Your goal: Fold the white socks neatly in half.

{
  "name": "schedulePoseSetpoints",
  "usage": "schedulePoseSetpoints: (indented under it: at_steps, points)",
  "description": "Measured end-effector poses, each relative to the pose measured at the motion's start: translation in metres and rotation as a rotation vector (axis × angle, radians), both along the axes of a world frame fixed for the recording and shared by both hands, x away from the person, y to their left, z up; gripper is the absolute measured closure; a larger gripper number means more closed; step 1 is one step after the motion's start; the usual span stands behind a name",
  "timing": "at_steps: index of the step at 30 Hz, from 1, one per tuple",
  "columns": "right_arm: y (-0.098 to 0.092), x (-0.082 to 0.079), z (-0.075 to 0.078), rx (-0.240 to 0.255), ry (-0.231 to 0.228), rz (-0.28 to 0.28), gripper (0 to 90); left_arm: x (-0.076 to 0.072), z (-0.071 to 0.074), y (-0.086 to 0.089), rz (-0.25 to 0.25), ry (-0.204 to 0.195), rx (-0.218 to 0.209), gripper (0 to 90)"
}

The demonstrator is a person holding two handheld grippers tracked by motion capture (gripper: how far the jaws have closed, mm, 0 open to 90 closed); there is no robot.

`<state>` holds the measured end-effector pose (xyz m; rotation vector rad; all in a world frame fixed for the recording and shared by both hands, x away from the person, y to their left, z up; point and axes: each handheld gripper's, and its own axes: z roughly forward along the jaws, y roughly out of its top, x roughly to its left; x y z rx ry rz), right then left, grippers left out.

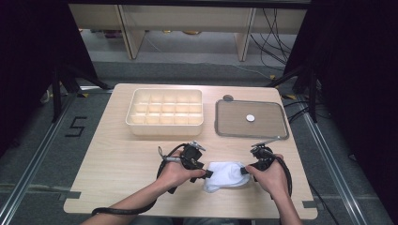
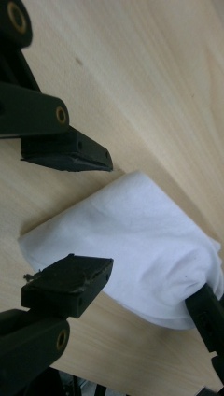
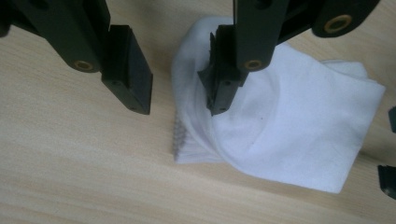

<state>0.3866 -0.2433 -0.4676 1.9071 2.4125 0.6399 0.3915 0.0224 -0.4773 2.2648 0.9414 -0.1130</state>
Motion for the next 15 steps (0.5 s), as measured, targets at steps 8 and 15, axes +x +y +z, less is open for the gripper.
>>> schedulePoseSetpoints:
  at_steps: [8, 15]
  points:
    - [0.0, 0.002, -0.003, 0.033, 0.007, 0.025, 70.4, 0.003, -0.015, -0.006, 0.06, 0.092, -0.053, 52.0]
    - [0.0, 0.001, -0.004, 0.036, 0.018, 0.022, 74.1, 0.006, -0.021, -0.002, 0.051, 0.17, -0.053, 55.9]
